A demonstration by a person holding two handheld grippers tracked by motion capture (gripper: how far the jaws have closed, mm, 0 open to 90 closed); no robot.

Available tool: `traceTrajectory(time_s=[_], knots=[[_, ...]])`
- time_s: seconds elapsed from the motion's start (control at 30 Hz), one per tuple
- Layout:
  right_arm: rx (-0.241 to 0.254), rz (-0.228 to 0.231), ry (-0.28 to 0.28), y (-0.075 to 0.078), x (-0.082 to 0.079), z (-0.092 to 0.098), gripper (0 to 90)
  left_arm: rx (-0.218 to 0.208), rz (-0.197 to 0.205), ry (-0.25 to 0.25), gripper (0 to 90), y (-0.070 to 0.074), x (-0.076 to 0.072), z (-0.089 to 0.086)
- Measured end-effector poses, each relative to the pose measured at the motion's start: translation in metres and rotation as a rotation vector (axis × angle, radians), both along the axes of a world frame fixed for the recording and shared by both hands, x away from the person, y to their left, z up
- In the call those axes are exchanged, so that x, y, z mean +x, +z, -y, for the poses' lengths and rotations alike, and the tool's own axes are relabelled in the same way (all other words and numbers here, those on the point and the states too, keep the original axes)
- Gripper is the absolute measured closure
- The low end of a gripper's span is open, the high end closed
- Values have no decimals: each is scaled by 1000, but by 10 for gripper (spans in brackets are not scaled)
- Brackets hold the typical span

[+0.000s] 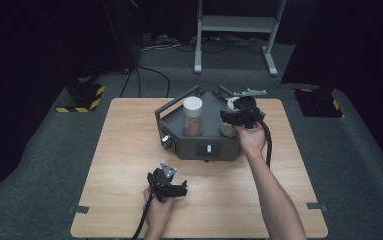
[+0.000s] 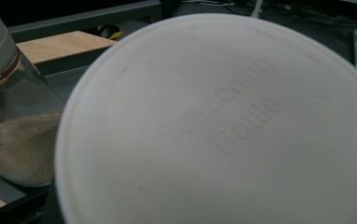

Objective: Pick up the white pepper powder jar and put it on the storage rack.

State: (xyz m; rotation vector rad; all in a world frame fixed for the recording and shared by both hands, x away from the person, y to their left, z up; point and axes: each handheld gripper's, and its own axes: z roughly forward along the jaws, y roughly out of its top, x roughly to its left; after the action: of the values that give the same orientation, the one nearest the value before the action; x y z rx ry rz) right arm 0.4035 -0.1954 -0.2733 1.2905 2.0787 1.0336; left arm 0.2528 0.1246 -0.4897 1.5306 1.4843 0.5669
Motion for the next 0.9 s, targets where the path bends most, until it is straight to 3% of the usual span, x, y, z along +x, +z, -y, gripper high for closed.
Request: traceTrajectory(time_s=[0.3,0.53,0.7,0.9], knots=[[0,-4,-3,0,4,-2,354,3,-2,-2,46,0,0,0],[15,-33,1,4,11,2,353,3,-3,-3,46,1,0,0],[-12,-28,14,5,11,-3,353,4,-3,-3,47,1,0,0],[-7,-29,23,4,12,0,351,3,-3,-3,47,1,0,0]])
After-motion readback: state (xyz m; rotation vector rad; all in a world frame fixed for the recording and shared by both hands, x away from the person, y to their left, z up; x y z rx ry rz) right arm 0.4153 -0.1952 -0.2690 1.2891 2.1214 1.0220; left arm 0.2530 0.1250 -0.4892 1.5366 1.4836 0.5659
